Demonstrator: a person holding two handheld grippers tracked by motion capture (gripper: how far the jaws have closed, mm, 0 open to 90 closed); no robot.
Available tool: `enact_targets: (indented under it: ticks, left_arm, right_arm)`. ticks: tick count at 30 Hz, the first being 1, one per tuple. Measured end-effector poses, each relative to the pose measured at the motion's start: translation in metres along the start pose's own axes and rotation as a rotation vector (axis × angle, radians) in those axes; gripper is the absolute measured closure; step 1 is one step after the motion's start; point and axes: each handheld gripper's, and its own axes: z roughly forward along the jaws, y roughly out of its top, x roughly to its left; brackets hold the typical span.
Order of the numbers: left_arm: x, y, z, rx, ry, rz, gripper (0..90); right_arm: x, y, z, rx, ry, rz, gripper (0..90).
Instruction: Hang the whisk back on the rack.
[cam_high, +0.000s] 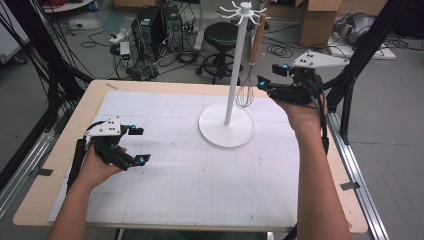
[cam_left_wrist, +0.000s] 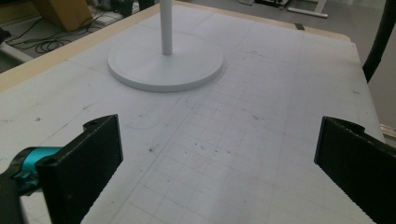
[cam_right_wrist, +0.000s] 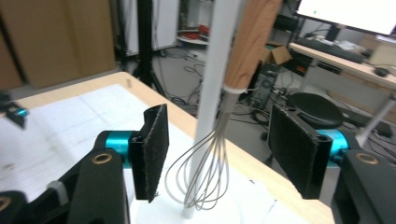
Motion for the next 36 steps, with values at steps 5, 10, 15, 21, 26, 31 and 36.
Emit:
enact_targets:
  ticks: [5,10,15,21,26,31,36]
  left_arm:
    - [0.000,0.000,0.001,0.002,-0.003,-0.002,1.6]
    - [0.000,0.000,0.001,0.004,-0.004,0.001,1.6]
    - [-0.001,0.000,0.000,-0.003,-0.006,0.004,1.6]
    - [-0.002,0.000,0.000,-0.005,-0.013,0.005,1.6]
    - [-0.003,0.000,0.000,-0.007,-0.016,0.008,1.6]
    - [-0.004,0.001,0.000,-0.004,-0.017,0.012,1.6]
    - [-0.004,0.000,0.001,-0.003,-0.017,0.012,1.6]
  right_arm:
    - [0.007,-0.014,-0.006,0.007,0.031,-0.006,34.6]
    - [0.014,-0.029,-0.011,-0.004,0.059,0.005,32.3]
    - [0.022,-0.043,-0.011,-0.012,0.093,0.009,30.1]
    - [0.030,-0.066,-0.005,0.012,0.123,0.023,27.8]
    - [0.035,-0.084,0.003,0.021,0.155,0.043,24.9]
    - [0.041,-0.098,0.011,0.039,0.167,0.034,23.1]
    - [0.043,-0.116,0.015,0.040,0.168,0.061,21.3]
